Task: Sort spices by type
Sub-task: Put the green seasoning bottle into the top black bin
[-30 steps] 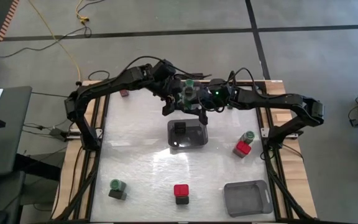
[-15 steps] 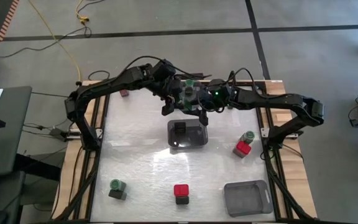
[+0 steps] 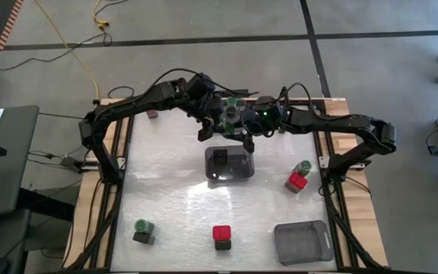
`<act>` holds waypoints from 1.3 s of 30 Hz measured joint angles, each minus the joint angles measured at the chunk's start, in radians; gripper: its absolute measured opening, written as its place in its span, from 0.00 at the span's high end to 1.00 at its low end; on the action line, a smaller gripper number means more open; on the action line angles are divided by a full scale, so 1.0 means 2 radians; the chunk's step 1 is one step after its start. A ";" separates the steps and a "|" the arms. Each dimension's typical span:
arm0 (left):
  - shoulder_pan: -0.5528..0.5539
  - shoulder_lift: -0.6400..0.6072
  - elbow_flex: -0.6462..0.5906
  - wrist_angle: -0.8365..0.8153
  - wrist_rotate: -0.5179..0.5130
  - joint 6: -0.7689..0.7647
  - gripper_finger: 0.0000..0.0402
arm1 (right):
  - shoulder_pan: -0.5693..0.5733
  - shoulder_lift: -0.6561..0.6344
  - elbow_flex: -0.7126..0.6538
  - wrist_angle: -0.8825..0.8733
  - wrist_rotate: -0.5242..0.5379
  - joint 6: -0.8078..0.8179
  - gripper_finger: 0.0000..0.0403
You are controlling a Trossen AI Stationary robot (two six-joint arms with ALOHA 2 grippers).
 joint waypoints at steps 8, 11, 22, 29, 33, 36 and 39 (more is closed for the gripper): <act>0.000 0.000 0.000 0.000 -0.020 0.001 0.53 | -0.003 -0.004 0.000 -0.023 0.002 0.006 0.27; 0.001 0.000 0.000 0.000 -0.030 0.001 0.53 | -0.010 -0.014 0.000 -0.038 0.003 0.006 0.21; 0.047 0.005 0.004 0.004 -0.080 -0.004 0.53 | -0.058 -0.083 0.000 -0.139 0.003 0.077 0.13; 0.113 0.020 0.005 0.001 -0.080 0.021 0.53 | -0.059 -0.086 0.000 -0.145 0.002 0.107 0.14; 0.136 0.038 0.015 0.001 -0.054 0.033 0.53 | -0.059 -0.086 0.000 -0.145 0.002 0.108 0.14; 0.142 0.061 0.026 -0.004 -0.041 0.056 0.53 | -0.059 -0.086 0.000 -0.144 0.002 0.109 0.14; 0.140 0.090 0.037 -0.019 -0.040 0.089 0.53 | -0.059 -0.086 0.000 -0.143 0.002 0.114 0.14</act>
